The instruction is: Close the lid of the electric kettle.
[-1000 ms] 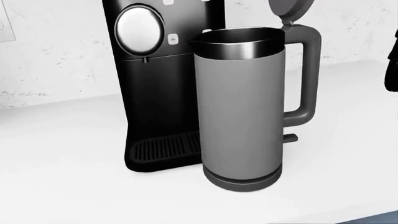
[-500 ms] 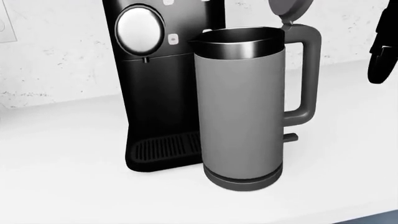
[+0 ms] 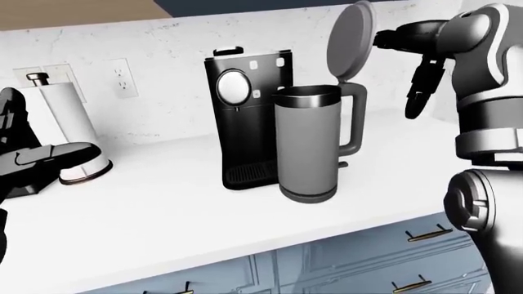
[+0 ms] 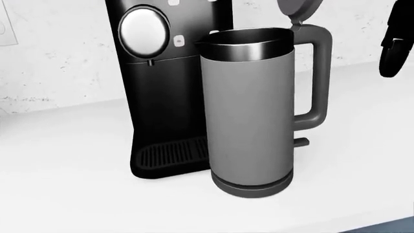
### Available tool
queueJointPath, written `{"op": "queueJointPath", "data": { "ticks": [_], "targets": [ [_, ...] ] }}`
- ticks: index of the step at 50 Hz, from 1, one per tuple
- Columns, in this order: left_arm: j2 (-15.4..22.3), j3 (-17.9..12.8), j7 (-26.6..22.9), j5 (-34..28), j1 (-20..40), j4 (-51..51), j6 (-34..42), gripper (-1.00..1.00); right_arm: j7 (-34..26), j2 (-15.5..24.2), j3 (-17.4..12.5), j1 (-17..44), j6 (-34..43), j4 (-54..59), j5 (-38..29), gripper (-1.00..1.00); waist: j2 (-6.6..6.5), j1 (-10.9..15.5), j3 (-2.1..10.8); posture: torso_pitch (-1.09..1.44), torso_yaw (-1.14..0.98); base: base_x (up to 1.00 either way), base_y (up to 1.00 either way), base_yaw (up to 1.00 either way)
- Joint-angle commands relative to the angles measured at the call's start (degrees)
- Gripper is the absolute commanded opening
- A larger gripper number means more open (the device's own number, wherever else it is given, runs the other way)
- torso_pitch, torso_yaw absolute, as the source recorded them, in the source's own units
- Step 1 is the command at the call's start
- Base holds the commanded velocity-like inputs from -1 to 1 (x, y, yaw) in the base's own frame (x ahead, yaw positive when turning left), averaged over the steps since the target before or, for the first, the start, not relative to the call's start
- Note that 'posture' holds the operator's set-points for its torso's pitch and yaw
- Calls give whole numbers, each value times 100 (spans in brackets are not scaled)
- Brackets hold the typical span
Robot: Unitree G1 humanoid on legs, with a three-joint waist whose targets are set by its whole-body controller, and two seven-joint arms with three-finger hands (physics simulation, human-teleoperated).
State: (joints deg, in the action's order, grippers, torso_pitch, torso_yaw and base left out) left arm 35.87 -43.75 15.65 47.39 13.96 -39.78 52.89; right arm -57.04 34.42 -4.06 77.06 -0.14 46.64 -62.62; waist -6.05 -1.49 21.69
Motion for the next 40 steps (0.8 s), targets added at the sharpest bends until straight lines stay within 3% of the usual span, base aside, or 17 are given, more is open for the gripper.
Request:
{"op": "queueJointPath", "data": {
  "ticks": [1, 13, 24, 40],
  "targets": [
    [93, -29, -26, -33, 112, -47, -154, 100, 122, 6, -18, 263, -19, -173, 6, 100, 19, 0, -4, -67, 0, 0, 0, 0],
    [104, -27, 19, 4, 148, -68, -111, 100, 195, -199, 92, 473, -108, 24, -51, 100, 13, -1, -11, -67, 0, 0, 0, 0],
    [128, -39, 39, 30, 156, -41, -114, 100, 223, -640, 207, 769, -134, 178, -73, 100, -33, -21, -19, -67, 0, 0, 0, 0],
    [188, -87, 50, 78, 152, 19, -147, 100, -470, -1256, 292, 403, -73, -1004, -1, 100, -22, -27, -51, -67, 0, 0, 0, 0]
  ]
}}
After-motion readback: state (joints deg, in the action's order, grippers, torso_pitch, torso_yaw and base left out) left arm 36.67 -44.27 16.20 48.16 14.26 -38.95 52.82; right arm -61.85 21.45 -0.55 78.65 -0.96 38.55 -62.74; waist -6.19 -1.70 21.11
